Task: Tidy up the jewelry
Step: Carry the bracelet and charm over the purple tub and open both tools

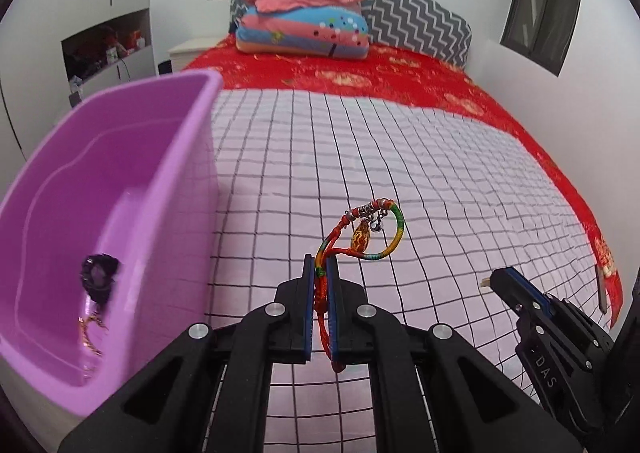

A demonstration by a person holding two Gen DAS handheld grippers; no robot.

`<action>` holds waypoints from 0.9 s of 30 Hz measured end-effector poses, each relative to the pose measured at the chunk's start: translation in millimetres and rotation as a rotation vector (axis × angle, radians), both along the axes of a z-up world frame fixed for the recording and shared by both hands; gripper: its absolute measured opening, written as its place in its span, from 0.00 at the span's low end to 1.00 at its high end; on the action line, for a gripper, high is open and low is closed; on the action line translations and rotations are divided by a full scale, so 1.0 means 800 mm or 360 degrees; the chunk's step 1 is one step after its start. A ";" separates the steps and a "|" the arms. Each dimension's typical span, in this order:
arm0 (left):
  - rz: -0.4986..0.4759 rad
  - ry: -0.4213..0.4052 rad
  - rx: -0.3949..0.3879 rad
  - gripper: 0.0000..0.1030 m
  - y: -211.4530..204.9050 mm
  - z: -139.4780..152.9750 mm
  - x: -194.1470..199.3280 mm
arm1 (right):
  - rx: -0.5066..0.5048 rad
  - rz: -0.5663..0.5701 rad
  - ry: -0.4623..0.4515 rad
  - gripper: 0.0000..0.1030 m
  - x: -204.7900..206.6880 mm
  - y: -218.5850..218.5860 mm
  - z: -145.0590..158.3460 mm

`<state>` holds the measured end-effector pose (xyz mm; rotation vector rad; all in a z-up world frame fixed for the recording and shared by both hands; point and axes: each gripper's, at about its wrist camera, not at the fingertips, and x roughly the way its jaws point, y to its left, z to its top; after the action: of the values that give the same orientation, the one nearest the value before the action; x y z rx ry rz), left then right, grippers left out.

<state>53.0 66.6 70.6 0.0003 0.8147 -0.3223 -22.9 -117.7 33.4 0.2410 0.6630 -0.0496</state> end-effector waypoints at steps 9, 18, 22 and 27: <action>0.0159 -0.0099 0.0006 0.06 0.073 0.055 -0.008 | 0.0060 0.0321 -0.0116 0.11 0.027 0.080 0.059; 0.0432 -0.0101 0.0019 0.06 0.172 0.061 -0.003 | 0.0097 0.0652 -0.0150 0.11 0.076 0.180 0.100; 0.0524 -0.0051 0.0009 0.06 0.205 0.048 0.006 | 0.0076 0.0734 -0.0117 0.11 0.094 0.217 0.102; 0.0588 0.0028 -0.0001 0.06 0.229 0.029 0.022 | 0.0080 0.0804 -0.0008 0.11 0.118 0.250 0.090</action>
<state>70.7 249.9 94.1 -0.1519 0.8145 0.0265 71.6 82.4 105.8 0.1164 0.7045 0.4519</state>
